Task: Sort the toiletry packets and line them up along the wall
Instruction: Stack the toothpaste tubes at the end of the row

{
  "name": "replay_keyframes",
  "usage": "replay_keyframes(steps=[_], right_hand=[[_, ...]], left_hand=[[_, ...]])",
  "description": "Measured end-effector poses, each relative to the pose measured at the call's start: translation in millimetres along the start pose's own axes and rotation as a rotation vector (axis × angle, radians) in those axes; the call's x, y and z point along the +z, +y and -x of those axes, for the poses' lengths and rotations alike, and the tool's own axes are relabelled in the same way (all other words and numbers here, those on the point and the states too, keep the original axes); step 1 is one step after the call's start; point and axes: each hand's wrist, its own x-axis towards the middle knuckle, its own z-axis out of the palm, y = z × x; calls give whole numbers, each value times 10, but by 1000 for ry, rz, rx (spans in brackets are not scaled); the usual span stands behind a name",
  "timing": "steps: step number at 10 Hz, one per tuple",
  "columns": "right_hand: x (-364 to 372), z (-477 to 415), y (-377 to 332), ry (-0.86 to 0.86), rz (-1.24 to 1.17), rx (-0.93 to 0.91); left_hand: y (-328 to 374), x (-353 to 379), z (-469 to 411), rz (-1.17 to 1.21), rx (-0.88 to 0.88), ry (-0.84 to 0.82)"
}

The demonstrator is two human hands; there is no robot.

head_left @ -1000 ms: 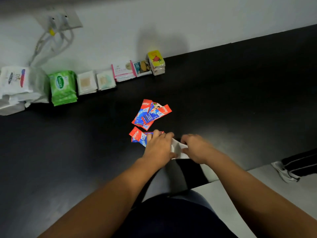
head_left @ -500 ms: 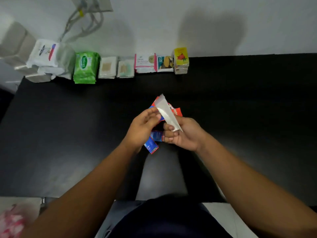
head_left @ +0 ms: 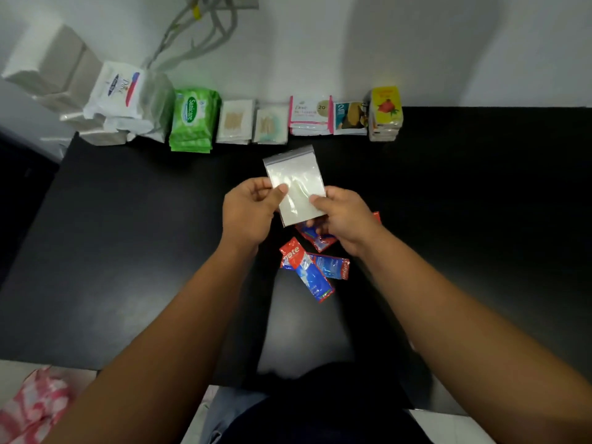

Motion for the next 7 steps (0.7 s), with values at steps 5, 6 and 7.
replay_keyframes(steps=[5, 6, 7], right_hand=[[1098, -1492, -576, 324, 156, -139], [1217, -1902, -653, 357, 363, -136], [1296, -2044, -706, 344, 522, -115]], left_hand=[[101, -705, -1716, -933, 443, 91], [228, -744, -2043, -1256, 508, 111], [224, -729, -2239, -1447, 497, 93]])
